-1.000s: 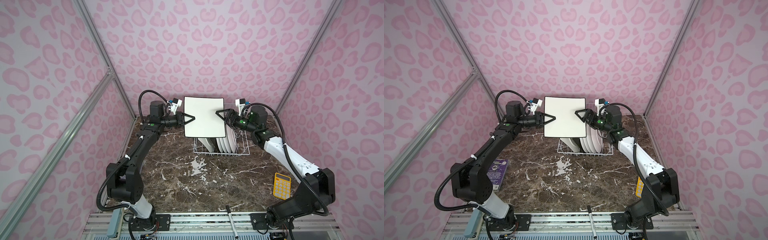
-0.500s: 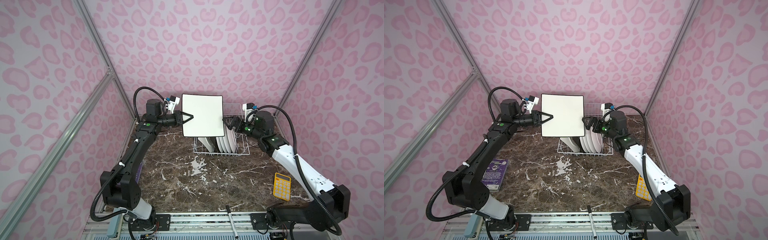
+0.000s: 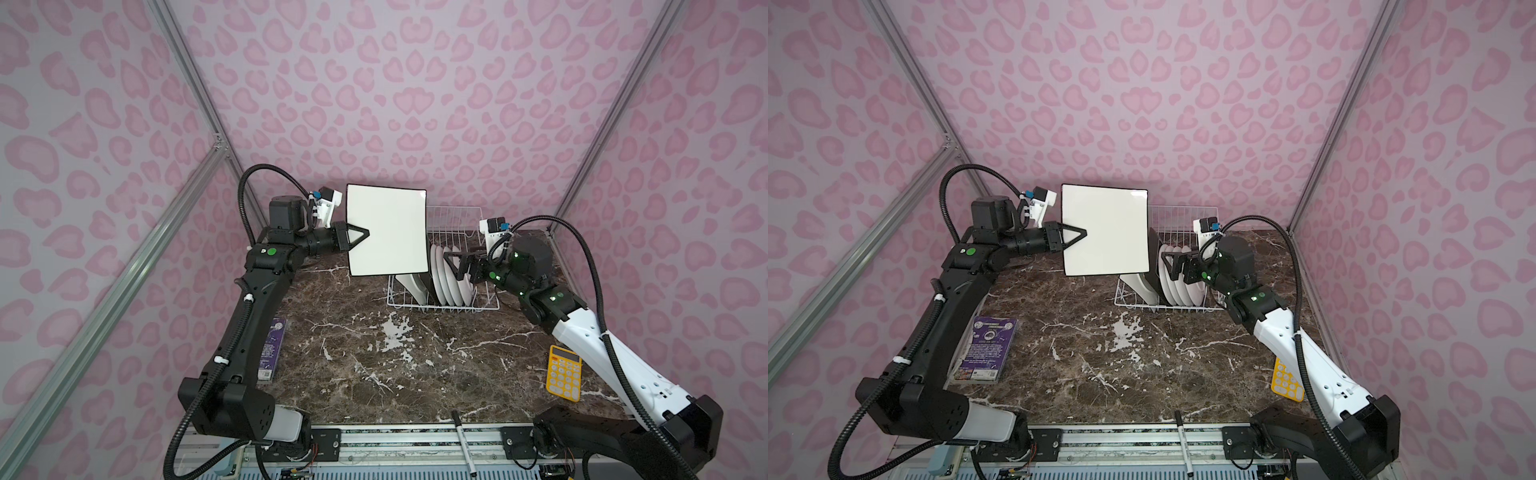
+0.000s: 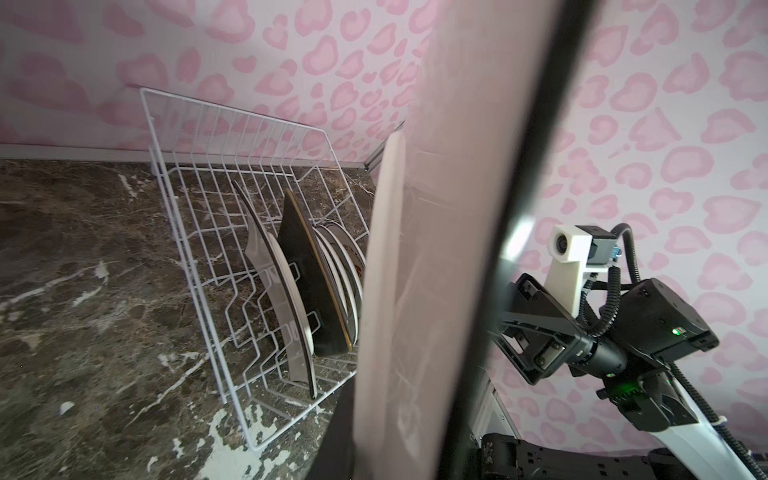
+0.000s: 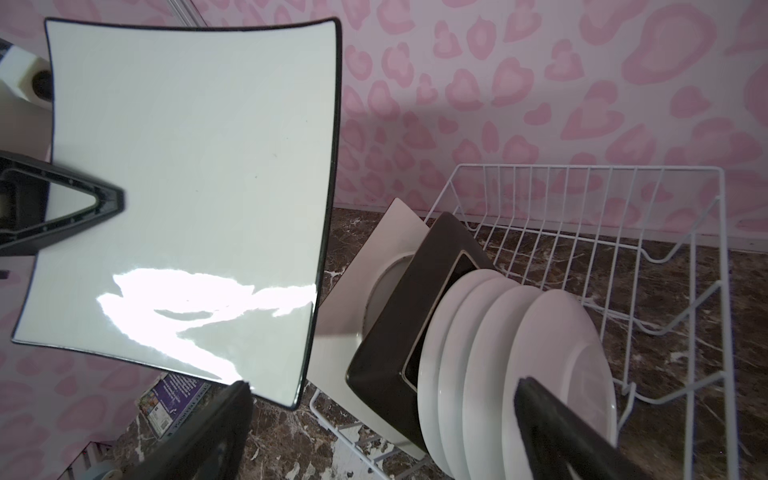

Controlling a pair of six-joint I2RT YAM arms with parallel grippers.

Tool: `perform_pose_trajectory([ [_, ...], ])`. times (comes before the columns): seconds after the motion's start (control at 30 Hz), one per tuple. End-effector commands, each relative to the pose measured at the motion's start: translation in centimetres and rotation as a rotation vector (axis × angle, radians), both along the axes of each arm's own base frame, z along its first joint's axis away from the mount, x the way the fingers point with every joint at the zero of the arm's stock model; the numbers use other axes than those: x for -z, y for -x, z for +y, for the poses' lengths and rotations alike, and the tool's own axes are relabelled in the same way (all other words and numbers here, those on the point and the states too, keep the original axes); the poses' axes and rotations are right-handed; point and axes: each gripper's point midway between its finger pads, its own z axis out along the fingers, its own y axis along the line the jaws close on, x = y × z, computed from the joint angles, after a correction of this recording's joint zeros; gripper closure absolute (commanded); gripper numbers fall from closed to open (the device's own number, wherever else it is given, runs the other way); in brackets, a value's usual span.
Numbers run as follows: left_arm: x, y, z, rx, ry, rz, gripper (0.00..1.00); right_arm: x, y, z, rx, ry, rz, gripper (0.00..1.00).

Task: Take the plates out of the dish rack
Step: 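Carry the square white plate with the left gripper beside the rack, lowering it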

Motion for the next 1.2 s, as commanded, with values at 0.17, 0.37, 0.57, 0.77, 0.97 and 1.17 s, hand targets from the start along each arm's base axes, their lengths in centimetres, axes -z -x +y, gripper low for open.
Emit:
perform_pose_trajectory([
  [0.17, -2.1, 1.1, 3.1, -0.102, -0.139, -0.122, 0.96, 0.9, 1.4, 0.8, -0.021, 0.165, -0.108, 0.01],
  [0.37, -2.4, 1.7, 5.6, -0.197, -0.219, -0.133, 0.96, 1.1, 2.0, 1.6, -0.042, 0.224, -0.140, 0.01],
  [0.57, -2.4, 2.3, 7.4, -0.270, -0.294, -0.140, 0.96, 1.1, 2.3, 2.5, -0.068, 0.259, -0.178, 0.00],
  [0.77, -0.8, 2.0, 9.3, -0.345, -0.371, -0.067, 0.96, 1.4, 2.6, 3.5, -0.092, 0.281, -0.193, 0.00],
  [0.97, 1.3, 1.0, 10.6, -0.379, -0.411, 0.012, 0.96, 1.6, 2.7, 4.1, -0.100, 0.300, -0.186, 0.00],
  [1.17, 2.9, 0.6, 11.2, -0.381, -0.464, 0.052, 0.96, 1.8, 2.7, 4.5, -0.104, 0.309, -0.181, 0.00],
])
